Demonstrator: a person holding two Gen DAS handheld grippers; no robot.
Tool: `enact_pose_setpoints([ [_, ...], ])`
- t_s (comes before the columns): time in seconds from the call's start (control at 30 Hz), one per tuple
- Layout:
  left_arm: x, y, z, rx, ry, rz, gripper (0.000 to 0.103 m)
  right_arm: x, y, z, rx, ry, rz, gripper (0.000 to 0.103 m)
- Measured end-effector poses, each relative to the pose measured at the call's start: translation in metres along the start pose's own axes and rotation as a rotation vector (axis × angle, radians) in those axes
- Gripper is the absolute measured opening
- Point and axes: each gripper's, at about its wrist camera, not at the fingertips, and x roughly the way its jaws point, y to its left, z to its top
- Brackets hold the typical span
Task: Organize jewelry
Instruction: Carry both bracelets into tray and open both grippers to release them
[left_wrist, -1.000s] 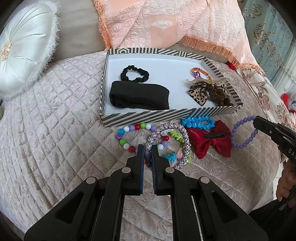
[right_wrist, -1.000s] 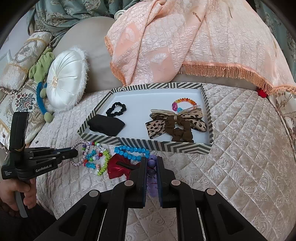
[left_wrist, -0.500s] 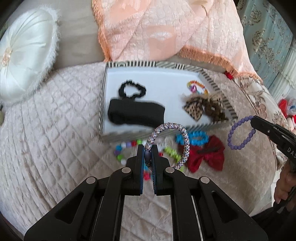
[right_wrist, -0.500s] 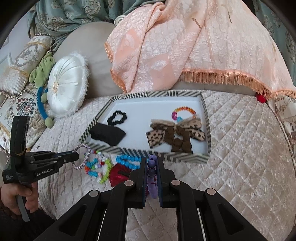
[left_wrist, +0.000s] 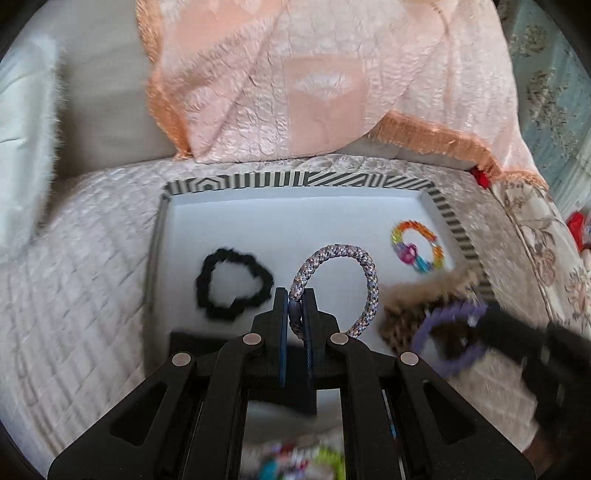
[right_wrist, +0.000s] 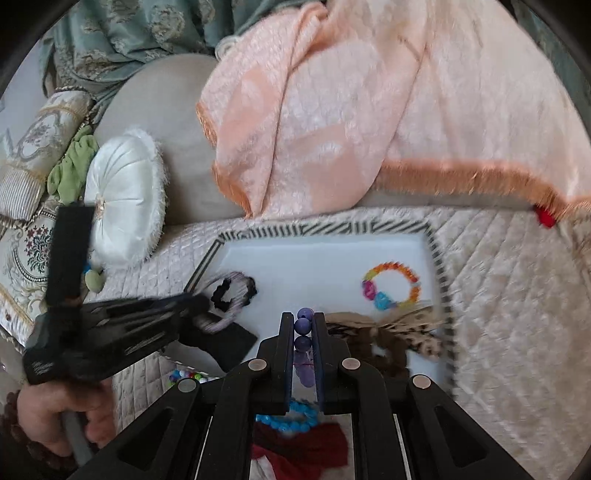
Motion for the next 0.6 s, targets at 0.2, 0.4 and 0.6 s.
enact_pose_setpoints([
  [0.2,0.041,0.007,0.009,-0.039,0.053,-0.015,0.006,0.031,0.000,-0.001,0.062,0.043,0.125,0.009],
  [0.4,0.058,0.004,0.006,-0.025,0.081,0.000,0.006,0.063,-0.019,-0.017,0.096,0.137,0.086,0.009],
  [0.6,0.057,0.000,0.002,-0.002,0.075,0.028,0.007,0.072,-0.026,-0.027,0.062,0.180,0.019,0.009],
])
